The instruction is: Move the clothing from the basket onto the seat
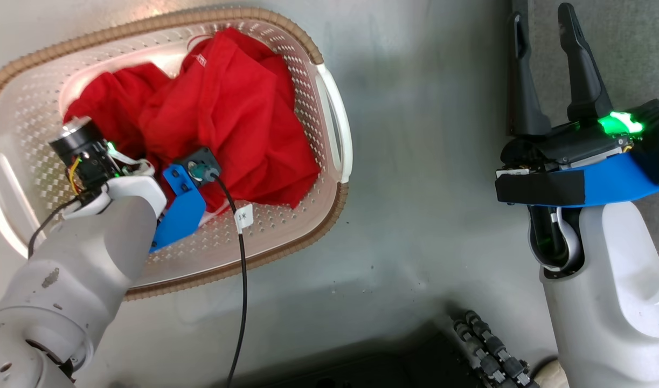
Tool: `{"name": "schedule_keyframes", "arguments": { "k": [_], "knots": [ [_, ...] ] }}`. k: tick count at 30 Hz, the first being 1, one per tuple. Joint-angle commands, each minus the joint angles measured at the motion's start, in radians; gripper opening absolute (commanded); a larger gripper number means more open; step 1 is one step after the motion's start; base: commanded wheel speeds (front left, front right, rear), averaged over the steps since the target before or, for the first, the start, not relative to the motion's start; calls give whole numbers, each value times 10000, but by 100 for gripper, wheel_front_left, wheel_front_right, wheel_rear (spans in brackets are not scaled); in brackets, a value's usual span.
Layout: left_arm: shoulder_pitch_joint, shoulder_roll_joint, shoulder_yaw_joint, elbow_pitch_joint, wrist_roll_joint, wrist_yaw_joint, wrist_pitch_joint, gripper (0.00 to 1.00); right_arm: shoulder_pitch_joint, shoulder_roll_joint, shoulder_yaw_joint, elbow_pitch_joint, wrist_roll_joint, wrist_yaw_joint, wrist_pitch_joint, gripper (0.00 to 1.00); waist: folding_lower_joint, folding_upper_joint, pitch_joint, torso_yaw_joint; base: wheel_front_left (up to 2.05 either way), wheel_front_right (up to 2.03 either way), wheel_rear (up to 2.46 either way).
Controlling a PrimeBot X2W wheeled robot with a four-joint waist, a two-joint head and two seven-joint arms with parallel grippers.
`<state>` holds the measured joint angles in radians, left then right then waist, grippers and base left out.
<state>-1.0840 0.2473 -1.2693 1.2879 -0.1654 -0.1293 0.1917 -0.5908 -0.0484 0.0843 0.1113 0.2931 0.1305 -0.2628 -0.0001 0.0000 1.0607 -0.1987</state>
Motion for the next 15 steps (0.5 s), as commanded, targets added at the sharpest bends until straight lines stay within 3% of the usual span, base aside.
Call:
{"name": "schedule_keyframes", "arguments": {
  "k": [1,15],
  "knots": [
    [99,-25,-1,9,-48,-16,-91,0,-129,-36,-48,29,-24,4,-31,100,1,0,-141,59,0,0,0],
    [559,-639,161,-43,-548,63,-1281,0,215,-37,-175,391,-395,4,-31,100,1,0,-1678,684,0,0,0]
  ]
}}
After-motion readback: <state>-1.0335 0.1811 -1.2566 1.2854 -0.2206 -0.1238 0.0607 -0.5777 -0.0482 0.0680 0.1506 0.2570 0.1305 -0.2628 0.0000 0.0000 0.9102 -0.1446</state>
